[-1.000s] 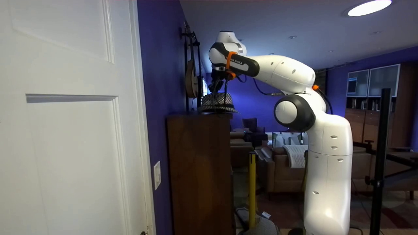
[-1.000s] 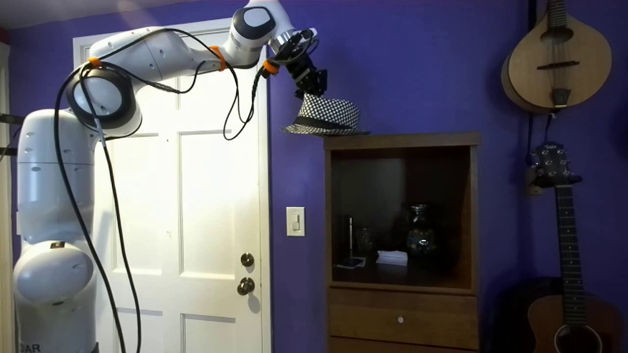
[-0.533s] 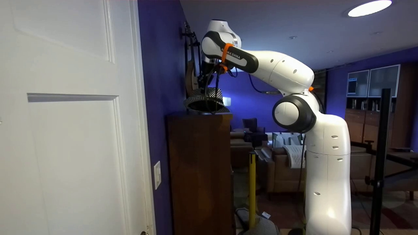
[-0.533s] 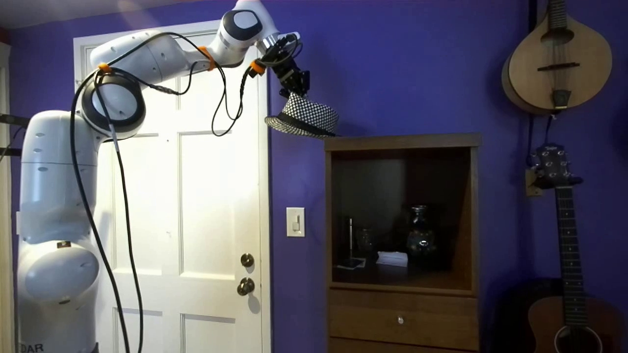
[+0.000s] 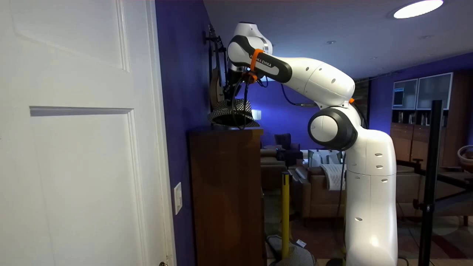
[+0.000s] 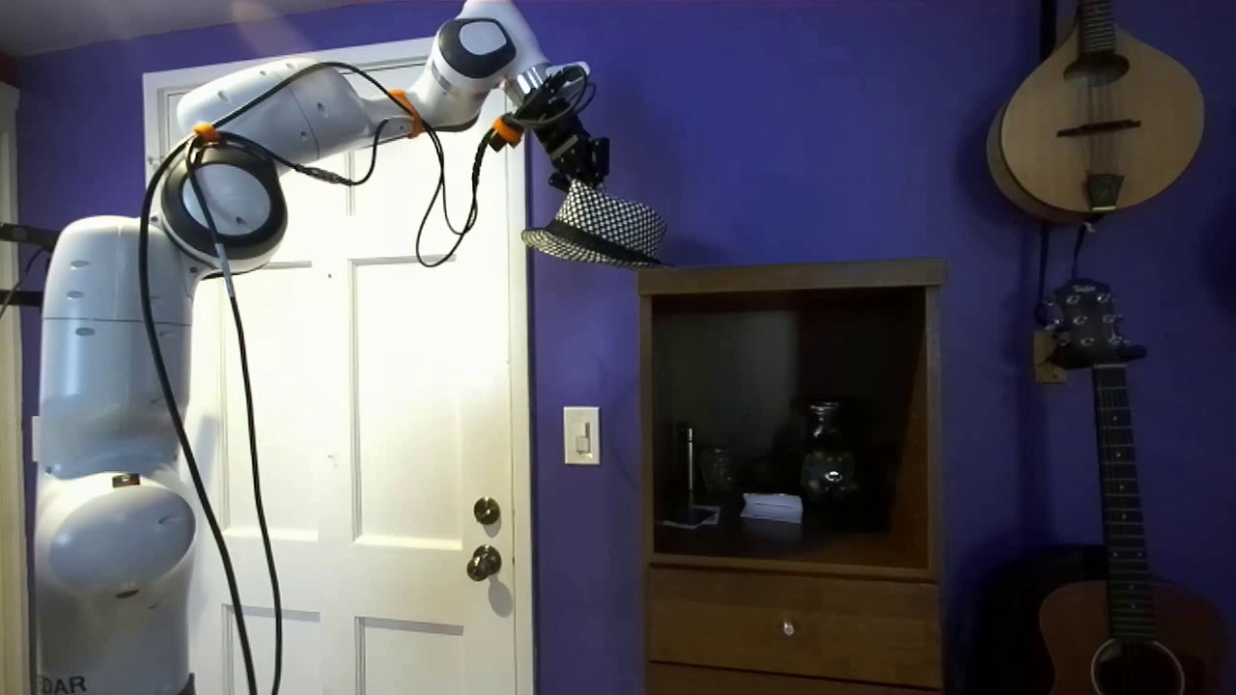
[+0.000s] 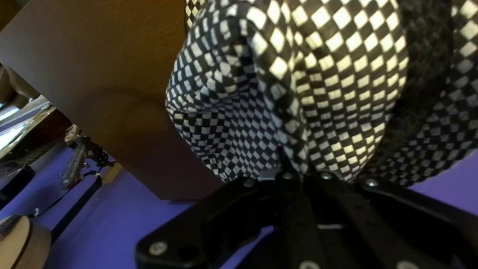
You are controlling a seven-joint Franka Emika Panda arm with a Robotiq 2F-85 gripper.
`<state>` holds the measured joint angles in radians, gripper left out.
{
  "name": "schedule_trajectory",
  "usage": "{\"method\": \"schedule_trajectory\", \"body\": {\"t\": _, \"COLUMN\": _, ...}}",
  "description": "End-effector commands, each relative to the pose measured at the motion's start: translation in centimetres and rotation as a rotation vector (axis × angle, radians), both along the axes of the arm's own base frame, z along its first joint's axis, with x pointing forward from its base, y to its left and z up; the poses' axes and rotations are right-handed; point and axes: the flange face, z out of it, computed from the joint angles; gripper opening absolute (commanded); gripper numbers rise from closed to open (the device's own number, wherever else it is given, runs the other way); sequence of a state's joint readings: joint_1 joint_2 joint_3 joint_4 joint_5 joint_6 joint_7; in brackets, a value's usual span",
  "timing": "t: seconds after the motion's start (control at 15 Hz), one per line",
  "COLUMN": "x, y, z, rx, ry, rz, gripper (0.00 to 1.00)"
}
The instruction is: Pick up the hat and hang it on the hook in the middle of the door
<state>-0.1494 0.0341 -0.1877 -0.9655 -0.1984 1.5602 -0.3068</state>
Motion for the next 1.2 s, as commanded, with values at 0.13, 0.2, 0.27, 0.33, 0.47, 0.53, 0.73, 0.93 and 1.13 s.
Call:
{"method": "schedule_trajectory", "body": {"t": 0.13, "x": 0.0, "y": 0.0, "z": 0.0, "rx": 0.000, "ry": 0.000, "rz": 0.000, "gripper": 0.01}}
{"method": "schedule_trajectory", "body": {"t": 0.2, "x": 0.1, "y": 0.6, "z": 0.2, "rx": -0.023, "ry": 0.011, "rz": -0.009, "gripper": 0.01}}
{"method": "schedule_trajectory", "body": {"t": 0.27, "x": 0.0, "y": 1.9, "z": 0.5, "rx": -0.025, "ry": 0.012, "rz": -0.014, "gripper": 0.01}}
{"method": "schedule_trajectory", "body": {"t": 0.33, "x": -0.4, "y": 3.2, "z": 0.8, "rx": -0.030, "ry": 0.021, "rz": -0.019, "gripper": 0.01}}
{"method": "schedule_trajectory", "body": {"t": 0.47, "x": -1.2, "y": 6.1, "z": 1.2, "rx": -0.043, "ry": 0.030, "rz": -0.014, "gripper": 0.01}}
{"method": "schedule_trajectory", "body": {"t": 0.53, "x": -1.8, "y": 7.6, "z": 1.5, "rx": -0.039, "ry": 0.031, "rz": -0.007, "gripper": 0.01}}
{"method": "schedule_trajectory", "body": {"t": 0.73, "x": -3.9, "y": 12.4, "z": 1.9, "rx": -0.059, "ry": 0.039, "rz": 0.059, "gripper": 0.01}}
{"method": "schedule_trajectory", "body": {"t": 0.93, "x": -5.3, "y": 15.9, "z": 0.6, "rx": -0.014, "ry": 0.066, "rz": 0.052, "gripper": 0.01}}
{"method": "schedule_trajectory", "body": {"t": 1.13, "x": -5.2, "y": 19.0, "z": -1.4, "rx": 0.094, "ry": 0.012, "rz": -0.018, "gripper": 0.01}}
